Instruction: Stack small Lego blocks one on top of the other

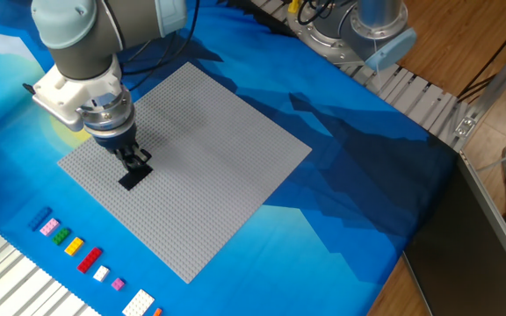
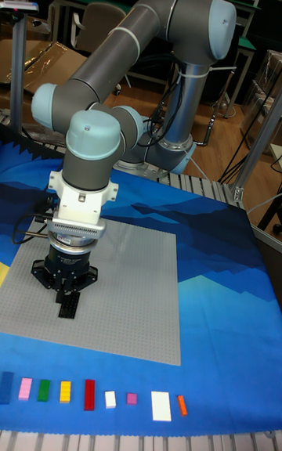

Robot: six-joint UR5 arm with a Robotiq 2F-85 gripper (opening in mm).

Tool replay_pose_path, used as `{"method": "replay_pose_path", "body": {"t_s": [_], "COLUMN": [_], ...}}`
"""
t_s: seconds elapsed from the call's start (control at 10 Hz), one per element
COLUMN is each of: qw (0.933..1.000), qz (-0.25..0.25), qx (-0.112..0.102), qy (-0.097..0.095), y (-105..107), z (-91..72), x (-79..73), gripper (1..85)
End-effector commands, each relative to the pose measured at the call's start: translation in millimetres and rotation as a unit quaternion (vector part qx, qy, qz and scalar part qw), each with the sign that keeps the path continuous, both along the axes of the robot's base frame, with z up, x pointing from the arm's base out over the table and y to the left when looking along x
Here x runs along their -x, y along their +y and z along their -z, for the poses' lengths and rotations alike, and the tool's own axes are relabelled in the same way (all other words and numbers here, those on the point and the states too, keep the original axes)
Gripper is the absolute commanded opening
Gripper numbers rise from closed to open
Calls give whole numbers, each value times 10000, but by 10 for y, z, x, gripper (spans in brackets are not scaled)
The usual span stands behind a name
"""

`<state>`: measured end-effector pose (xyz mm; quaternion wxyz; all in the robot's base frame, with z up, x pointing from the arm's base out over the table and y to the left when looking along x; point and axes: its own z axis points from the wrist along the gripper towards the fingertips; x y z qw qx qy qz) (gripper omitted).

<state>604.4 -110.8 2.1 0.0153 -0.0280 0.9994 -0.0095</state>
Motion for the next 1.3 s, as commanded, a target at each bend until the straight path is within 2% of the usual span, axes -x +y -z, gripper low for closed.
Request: {"method": "replay_pose_path", "body": {"t_s": [0.0, 0.6, 1.0, 1.1, 1.2], "qw": [10000, 10000, 9996, 9996, 9996], "qz": [35, 15, 122, 108, 115], "qx": [-66, 4, -189, -127, -166], "qy": [-40, 75, 182, 212, 212], "y": [15, -18, 86, 56, 81], "z": [0, -32, -37, -47, -41], "x": [-21, 42, 103, 120, 126], "gripper": [10, 10, 10, 10, 10]}}
